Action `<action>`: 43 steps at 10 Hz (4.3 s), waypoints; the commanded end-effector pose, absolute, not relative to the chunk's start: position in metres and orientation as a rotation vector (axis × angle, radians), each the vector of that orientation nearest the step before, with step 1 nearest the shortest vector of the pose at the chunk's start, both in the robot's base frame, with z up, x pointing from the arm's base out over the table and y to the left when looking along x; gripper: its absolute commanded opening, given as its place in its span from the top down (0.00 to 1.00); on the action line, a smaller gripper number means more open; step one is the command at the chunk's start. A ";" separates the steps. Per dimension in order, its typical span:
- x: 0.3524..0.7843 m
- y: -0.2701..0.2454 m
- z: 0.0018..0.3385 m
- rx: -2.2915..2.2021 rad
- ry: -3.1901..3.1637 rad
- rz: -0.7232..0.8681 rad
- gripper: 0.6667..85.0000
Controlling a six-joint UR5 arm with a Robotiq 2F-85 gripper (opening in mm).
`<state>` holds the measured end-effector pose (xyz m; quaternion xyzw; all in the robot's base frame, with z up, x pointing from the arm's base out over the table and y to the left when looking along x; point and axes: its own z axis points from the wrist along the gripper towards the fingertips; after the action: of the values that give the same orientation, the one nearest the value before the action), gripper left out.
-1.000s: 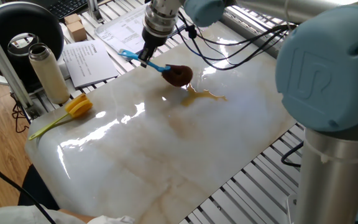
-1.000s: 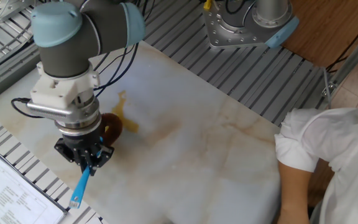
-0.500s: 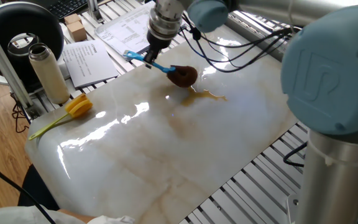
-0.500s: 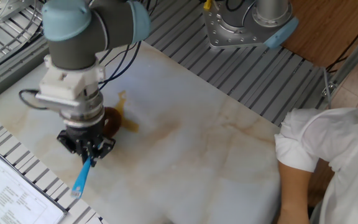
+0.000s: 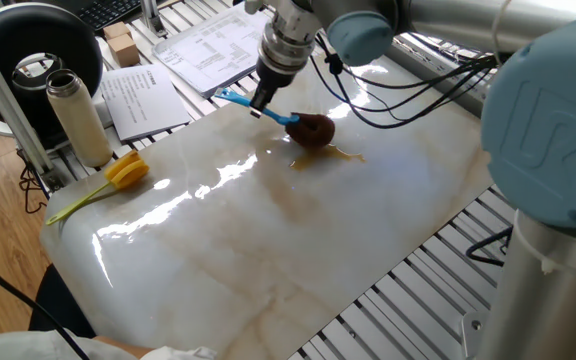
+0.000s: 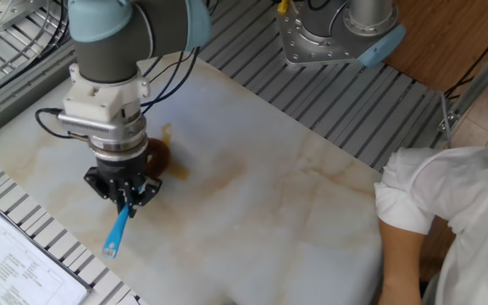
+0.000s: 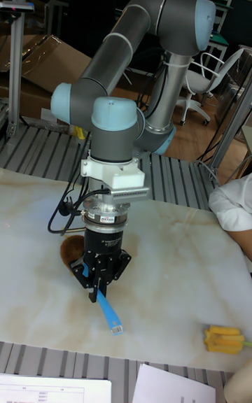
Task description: Scrub the table with a brush
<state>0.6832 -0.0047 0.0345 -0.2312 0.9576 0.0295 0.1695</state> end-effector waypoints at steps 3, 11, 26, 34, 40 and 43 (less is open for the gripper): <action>0.640 0.007 0.032 -0.535 2.732 0.078 0.99; 0.659 0.012 0.025 -0.611 2.652 0.062 0.99; 0.658 0.022 0.063 -0.613 2.560 0.141 0.99; 0.672 -0.007 0.038 -0.732 2.420 0.143 0.99; 0.676 0.051 0.051 -0.564 2.462 0.178 0.99; 0.680 0.045 0.058 -0.597 2.478 0.141 0.99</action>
<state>0.6759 0.0453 0.0493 -0.2278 0.9267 0.0563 0.2935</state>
